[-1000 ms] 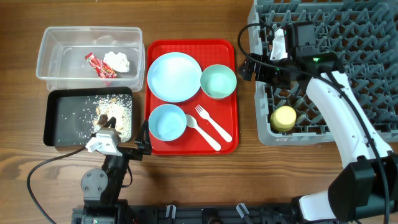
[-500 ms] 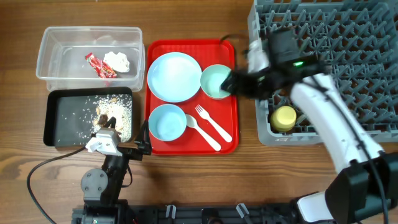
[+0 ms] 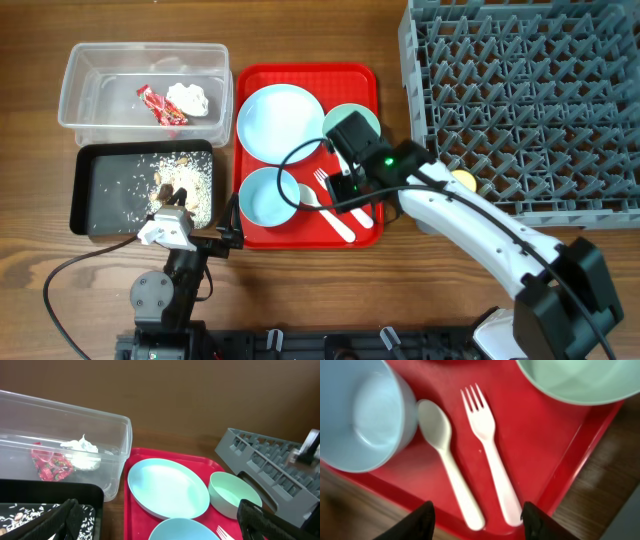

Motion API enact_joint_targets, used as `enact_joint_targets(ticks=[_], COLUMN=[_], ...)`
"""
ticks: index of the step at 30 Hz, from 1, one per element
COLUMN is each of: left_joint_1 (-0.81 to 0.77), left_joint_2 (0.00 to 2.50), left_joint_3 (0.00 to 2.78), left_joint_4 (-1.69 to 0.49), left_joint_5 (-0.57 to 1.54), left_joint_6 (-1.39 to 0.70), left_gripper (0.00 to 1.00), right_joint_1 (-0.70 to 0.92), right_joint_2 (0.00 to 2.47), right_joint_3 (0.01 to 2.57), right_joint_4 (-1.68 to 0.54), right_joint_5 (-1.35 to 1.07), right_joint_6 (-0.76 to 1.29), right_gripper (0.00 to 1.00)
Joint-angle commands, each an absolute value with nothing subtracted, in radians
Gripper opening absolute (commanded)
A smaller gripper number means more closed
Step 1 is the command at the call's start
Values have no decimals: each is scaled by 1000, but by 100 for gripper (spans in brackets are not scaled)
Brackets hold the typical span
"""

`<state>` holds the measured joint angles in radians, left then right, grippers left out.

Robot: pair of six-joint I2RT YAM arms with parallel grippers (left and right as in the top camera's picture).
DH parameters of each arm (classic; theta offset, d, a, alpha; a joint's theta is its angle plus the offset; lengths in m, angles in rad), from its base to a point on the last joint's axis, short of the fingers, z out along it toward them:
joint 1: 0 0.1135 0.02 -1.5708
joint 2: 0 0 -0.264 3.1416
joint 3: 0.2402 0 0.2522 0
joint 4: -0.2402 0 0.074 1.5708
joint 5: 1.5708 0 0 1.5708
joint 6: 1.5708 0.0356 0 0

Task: Sort waste into correct bins and load items into the dishwasher rack
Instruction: 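Reach the right gripper to the white fork and grasp it, then carry the white fork into the dishwasher rack and release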

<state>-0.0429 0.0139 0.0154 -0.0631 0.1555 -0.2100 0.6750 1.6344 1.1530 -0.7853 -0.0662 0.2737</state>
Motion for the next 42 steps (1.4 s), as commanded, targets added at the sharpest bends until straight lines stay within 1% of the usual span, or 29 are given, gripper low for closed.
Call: enact_joint_targets(ticks=[1,5,8,14,17,19,20,22,25,28,34,38,42], left_joint_1=[-35,-35,-35,-35,-35,-35,-35,-35,-35,-35,-35,-35,-35], left_joint_2=[3,3,3,3,3,3,3,3,3,3,3,3,3], left_joint_3=[6,6,6,6,6,6,6,6,6,6,6,6,6], left_joint_4=[-60,-60,-60,-60,-60,-60,-60,-60,-60,-60,-60,-60,-60], left_joint_5=[164,164,164,164,164,164,164,164,164,164,164,164,164], left_joint_6=[-190,-190,-190,-190,-190,-190,-190,-190,-190,-190,-190,-190,-190], left_gripper=[100,100,100,100,100,100,100,100,100,100,100,100,100], right_joint_1=[676,676,676,676,676,676,676,676,675,674,674,674,672], right_joint_2=[1652,1676,1715,1800,1822,1830,1830,1829,1829,1818,1671,1497,1329], right_joint_3=[1085,1037,1025,1025,1025,1025,1025,1025,1026,1028,1029,1036,1036], right_joint_4=[-714,-626,-614,-591,-588,-589,-590,-593,-591,-592,-625,-696,-765], right_joint_5=[-43,-44,-12,-23,-25,-22,-17,16,49,80,64,1,17], right_joint_6=[235,155,159,159,159,161,167,212,249,297,302,289,290], right_gripper=[57,54,55,54,50,42,35,29,17,10,9,9,9])
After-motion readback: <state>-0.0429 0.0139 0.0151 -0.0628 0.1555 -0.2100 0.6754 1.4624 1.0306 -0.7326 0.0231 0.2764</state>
